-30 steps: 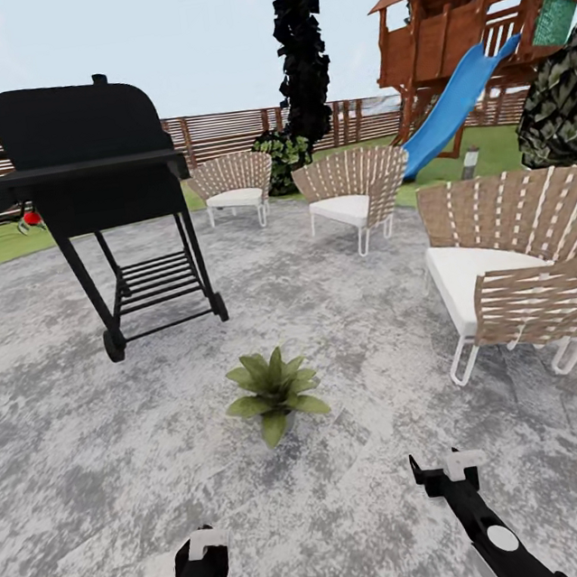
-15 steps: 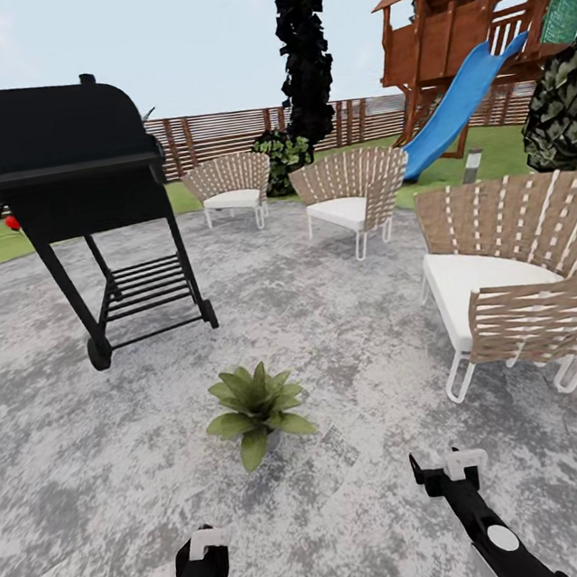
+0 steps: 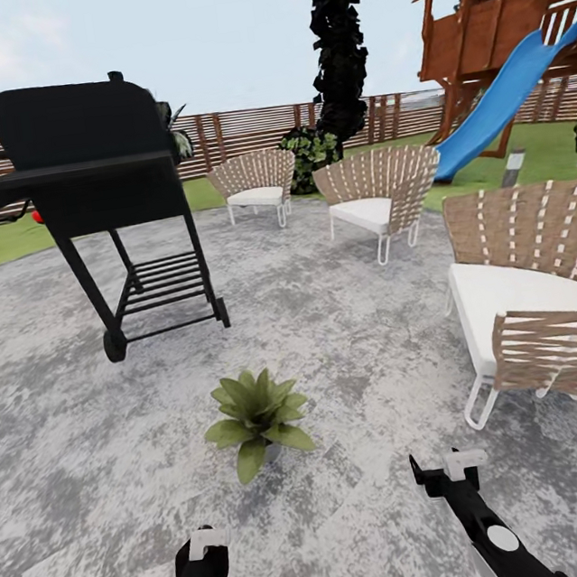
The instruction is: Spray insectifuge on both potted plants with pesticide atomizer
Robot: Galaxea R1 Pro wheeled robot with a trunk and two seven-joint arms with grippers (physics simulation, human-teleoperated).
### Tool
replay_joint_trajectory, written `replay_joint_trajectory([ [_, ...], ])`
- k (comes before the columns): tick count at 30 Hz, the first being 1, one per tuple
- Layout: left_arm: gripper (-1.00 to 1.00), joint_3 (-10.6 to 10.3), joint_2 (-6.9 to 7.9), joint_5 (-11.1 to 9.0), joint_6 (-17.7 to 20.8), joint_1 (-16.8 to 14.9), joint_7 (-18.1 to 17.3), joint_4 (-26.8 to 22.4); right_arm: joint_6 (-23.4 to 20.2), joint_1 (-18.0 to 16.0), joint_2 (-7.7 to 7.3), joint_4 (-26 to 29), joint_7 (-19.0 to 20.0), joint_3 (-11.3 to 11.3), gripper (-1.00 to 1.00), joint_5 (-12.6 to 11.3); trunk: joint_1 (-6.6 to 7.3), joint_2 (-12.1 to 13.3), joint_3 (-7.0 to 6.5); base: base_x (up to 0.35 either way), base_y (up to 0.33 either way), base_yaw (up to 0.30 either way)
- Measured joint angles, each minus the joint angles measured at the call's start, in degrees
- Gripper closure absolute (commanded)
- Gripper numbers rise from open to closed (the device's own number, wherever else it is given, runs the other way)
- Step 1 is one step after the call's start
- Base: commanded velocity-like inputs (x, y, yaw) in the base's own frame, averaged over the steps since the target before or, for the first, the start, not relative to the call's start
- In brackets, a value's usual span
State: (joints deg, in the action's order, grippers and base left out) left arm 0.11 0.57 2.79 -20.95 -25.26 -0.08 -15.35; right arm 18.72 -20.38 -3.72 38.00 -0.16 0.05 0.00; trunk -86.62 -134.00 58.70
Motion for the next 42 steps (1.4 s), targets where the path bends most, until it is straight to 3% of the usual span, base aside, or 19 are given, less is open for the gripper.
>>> replay_joint_trajectory([
  [37,1.0,0.03,0.04,0.0,-0.1,0.0,0.0,-0.04,0.0,0.0,0.0,0.07,0.0,0.03,-1.0,0.0,-0.02,0.0,0.0,0.022,-0.268,0.26],
  [42,1.0,0.03,0.05,0.0,-0.19,0.1,0.0,-0.09,0.01,0.0,0.02,0.06,0.0,0.03,-1.0,0.0,-0.02,0.0,0.0,0.0,-0.08,0.264],
])
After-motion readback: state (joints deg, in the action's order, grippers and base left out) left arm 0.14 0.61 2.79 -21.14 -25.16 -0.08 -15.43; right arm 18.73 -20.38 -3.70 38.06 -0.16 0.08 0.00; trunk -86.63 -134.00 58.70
